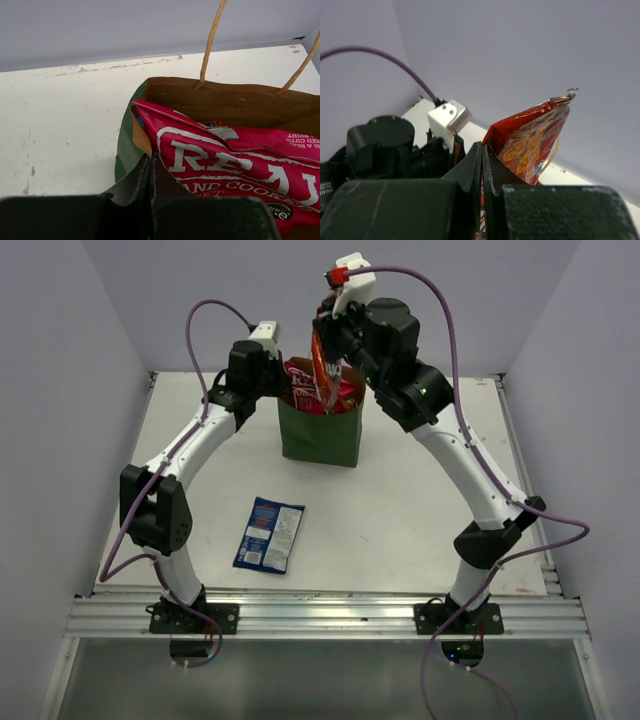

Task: Place the snacks into the paper bag

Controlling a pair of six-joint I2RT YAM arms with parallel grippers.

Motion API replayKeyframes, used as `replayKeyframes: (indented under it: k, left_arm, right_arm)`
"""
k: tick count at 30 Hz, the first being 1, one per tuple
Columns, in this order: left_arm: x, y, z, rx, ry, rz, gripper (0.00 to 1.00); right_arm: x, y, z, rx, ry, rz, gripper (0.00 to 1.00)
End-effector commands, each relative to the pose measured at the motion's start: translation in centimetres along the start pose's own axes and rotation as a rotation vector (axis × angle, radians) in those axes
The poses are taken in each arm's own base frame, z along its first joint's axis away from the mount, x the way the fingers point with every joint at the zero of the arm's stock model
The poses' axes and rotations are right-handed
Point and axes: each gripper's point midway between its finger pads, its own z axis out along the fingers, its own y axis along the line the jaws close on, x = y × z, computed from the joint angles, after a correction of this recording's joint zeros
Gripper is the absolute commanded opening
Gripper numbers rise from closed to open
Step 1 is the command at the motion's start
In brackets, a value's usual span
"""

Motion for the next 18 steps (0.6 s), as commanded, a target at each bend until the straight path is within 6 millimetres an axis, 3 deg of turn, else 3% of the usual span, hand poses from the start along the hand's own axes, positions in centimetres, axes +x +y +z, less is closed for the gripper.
replayKeyframes:
  k: [1,3,8,11,12,14,15,17,18]
  left_arm:
    - [2.6,0.5,-0.8,-0.020,0.096,0.004,0.00]
    - [2.5,0.6,-0.8,-0.024,0.094,0.005,0.00]
    - [2.4,0.8,-0.9,-0.028,0.093,0.006,0.00]
    - [2.4,1.0,-0.9,-0.032,0.092,0.004,0.00]
    - [2.5,1.1,-0.8,-0.035,0.094,0.004,0.00]
    - [2.5,1.1,-0.8,-0.033,0.093,0.002,0.00]
    - [2.6,1.1,-0.8,-0.032,0.096,0.003,0.00]
    - [2.6,1.1,-0.8,-0.032,0.098,0.001,0.00]
    - [2.6,1.1,-0.9,-0.032,0.096,0.001,0.00]
  right_arm:
    - [-5.7,-0.5,-0.3,-0.015,-0.152,-0.018,0.00]
    - [-6.9,-0.7,-0.4,-0.021,-0.177,-0.019,0.00]
    - [-6.0,-0.4,0.8,-0.042,-0.166,0.012,0.00]
    - [-3.7,-0.5,1.5,-0.052,-0.116,0.027,0.00]
    - [-1.5,-0.4,2.2,-0.055,-0.072,0.022,0.00]
    - [0.1,-0.8,2.4,-0.049,-0.041,0.017,0.00]
    - [2.4,-0.9,3.0,-0.039,0.008,0.040,0.00]
    - [4.8,-2.0,3.3,-0.013,0.055,0.029,0.00]
    - [7.4,-2.4,3.7,-0.001,0.109,0.022,0.00]
